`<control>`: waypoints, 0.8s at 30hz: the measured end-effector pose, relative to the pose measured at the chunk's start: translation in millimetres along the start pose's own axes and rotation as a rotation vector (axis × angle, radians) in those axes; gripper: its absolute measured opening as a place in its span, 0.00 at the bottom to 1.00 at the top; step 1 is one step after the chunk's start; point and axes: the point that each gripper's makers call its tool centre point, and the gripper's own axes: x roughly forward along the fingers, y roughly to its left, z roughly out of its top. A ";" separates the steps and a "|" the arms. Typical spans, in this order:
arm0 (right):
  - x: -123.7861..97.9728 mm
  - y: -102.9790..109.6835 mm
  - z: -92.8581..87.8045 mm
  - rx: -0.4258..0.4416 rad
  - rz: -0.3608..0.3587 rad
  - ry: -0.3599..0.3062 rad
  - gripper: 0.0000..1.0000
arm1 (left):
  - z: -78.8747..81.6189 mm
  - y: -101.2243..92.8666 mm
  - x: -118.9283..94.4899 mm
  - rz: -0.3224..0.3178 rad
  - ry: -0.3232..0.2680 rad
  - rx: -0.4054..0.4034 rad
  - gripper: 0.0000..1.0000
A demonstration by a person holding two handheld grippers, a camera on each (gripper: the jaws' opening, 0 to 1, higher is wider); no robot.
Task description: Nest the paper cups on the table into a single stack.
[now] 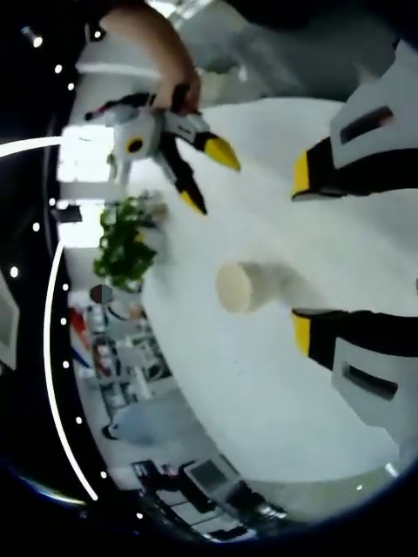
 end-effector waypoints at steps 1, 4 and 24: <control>-2.4 1.7 1.2 0.004 -0.009 -0.005 0.64 | -1.2 -2.0 -2.8 0.000 -0.001 0.000 0.54; -7.7 5.0 1.3 0.012 -0.029 0.001 0.78 | -3.4 -6.0 -9.6 0.008 -0.008 -0.005 0.62; -38.7 22.4 3.0 -0.038 -0.084 -0.002 1.00 | -3.1 -14.3 -55.0 0.071 -0.118 -0.064 0.98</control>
